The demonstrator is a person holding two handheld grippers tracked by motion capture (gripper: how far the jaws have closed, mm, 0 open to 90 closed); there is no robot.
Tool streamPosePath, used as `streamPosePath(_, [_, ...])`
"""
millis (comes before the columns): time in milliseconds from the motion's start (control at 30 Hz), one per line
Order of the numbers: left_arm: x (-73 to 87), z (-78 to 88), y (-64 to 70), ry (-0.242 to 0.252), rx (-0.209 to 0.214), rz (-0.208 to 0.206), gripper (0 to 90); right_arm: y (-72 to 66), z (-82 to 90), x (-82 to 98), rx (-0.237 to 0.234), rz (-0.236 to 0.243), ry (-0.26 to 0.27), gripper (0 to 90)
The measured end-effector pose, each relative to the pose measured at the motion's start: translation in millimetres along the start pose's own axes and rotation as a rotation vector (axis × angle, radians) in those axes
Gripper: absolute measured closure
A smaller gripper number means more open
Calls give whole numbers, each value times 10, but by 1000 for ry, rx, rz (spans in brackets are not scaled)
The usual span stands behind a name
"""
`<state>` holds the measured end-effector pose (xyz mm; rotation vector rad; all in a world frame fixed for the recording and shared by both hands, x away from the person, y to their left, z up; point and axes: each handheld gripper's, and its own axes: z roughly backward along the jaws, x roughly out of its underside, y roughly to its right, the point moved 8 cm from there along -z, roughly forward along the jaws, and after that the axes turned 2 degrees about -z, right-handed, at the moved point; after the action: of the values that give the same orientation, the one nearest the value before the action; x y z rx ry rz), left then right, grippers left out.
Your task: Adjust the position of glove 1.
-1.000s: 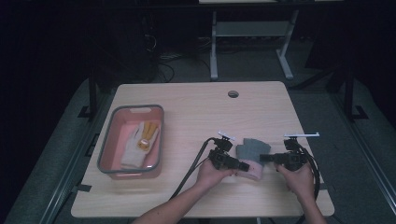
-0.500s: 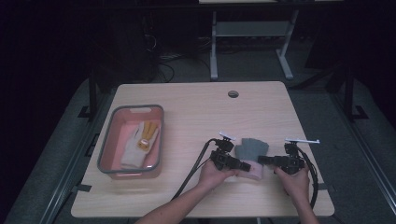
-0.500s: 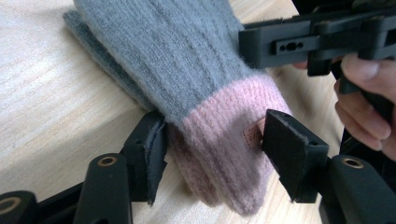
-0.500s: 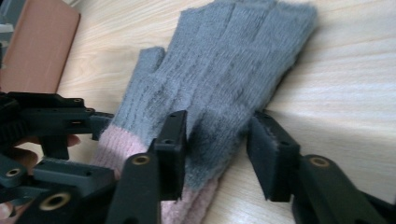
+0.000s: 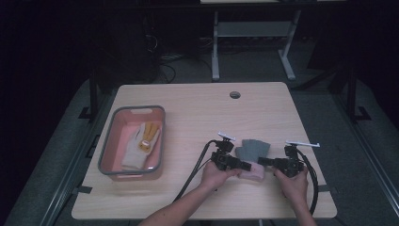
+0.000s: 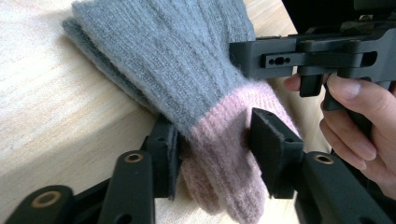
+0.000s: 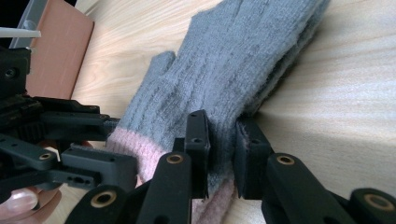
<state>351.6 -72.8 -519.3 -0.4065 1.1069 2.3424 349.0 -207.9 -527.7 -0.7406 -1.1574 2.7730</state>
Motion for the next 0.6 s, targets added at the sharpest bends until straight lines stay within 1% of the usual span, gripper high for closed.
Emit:
streamPosePath(67, [-6, 4, -1, 7, 10, 3, 596, -3, 4, -2, -2, -2, 3, 781])
streamPosePath(133, [-3, 23, -4, 12, 16, 0, 623, -31, 21, -6, -7, 7, 7, 784])
streamPosePath(267, [-1, 43, -15, 14, 29, -3, 631, -59, 42, -8, -17, 12, 7, 786])
streamPosePath(300, [-1, 49, -11, 19, 31, 5, 635, -79, 51, -9, -21, 13, 6, 788])
streamPosePath(333, [3, 71, -10, 20, 35, -2, 636, -92, 56, -8, -22, 15, 4, 788])
streamPosePath(400, [1, 83, -7, 23, 37, -1, 636, -102, 61, -10, -21, 25, 4, 788])
streamPosePath(433, [-1, 99, -3, 27, 40, 2, 636, -139, 74, -21, -29, 26, 11, 788])
streamPosePath(567, [-11, 181, 12, 37, 44, -13, 636, -195, 80, -34, -34, 32, 14, 788])
streamPosePath(600, [-12, 208, 10, 40, 44, -28, 636, -214, 77, -37, -39, 35, 15, 788])
